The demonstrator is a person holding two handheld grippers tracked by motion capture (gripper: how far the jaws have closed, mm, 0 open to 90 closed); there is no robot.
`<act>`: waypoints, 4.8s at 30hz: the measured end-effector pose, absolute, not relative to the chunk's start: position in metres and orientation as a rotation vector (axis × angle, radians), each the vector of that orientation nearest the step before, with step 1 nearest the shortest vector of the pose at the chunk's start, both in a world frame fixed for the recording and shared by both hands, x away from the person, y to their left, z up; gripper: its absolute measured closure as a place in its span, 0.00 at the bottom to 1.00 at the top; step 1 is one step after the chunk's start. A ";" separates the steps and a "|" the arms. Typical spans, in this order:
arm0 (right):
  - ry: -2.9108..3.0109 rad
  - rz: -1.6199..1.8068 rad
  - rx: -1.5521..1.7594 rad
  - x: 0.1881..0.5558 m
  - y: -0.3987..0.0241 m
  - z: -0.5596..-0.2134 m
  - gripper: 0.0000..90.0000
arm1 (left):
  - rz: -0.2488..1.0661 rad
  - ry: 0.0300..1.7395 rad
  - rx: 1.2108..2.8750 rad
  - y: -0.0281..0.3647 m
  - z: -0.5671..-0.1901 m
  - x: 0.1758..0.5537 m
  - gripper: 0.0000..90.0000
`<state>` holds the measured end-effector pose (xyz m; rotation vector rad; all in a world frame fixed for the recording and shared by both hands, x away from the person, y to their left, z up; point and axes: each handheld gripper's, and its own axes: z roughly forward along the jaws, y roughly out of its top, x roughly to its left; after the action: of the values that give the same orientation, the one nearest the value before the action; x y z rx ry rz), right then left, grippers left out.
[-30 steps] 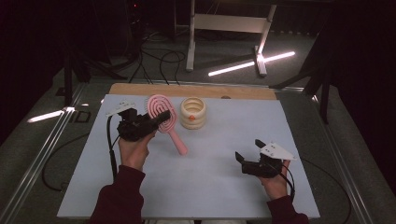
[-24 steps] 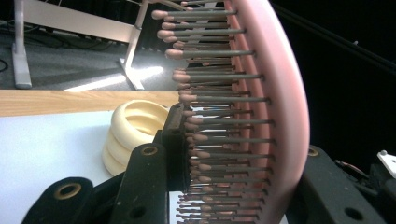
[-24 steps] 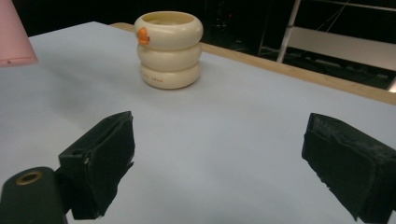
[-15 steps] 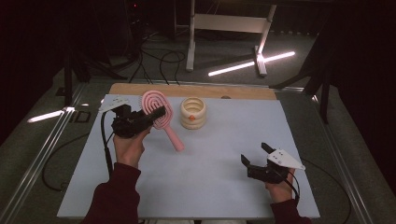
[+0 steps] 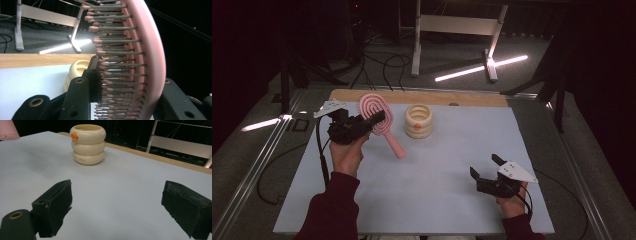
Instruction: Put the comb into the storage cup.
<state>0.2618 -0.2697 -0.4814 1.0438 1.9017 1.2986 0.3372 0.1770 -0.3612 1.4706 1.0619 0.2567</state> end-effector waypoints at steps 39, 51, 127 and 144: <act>1.914 1.290 1.050 0.261 -0.271 -0.484 0.12 | 0.328 1.069 1.437 0.179 -0.352 0.361 0.71; 1.907 1.297 1.058 0.260 -0.273 -0.484 0.12 | 0.365 1.067 1.468 0.174 -0.350 0.372 0.71; 1.902 1.322 1.077 0.261 -0.274 -0.485 0.12 | 0.441 1.039 1.415 0.139 -0.320 0.424 0.71; 1.903 1.336 1.073 0.261 -0.272 -0.485 0.12 | 0.464 1.050 1.387 0.134 -0.311 0.434 0.71</act>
<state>0.2607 -0.2717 -0.4853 1.0729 1.9032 1.3358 0.4342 0.1344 -0.3109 1.3866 1.0499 0.4645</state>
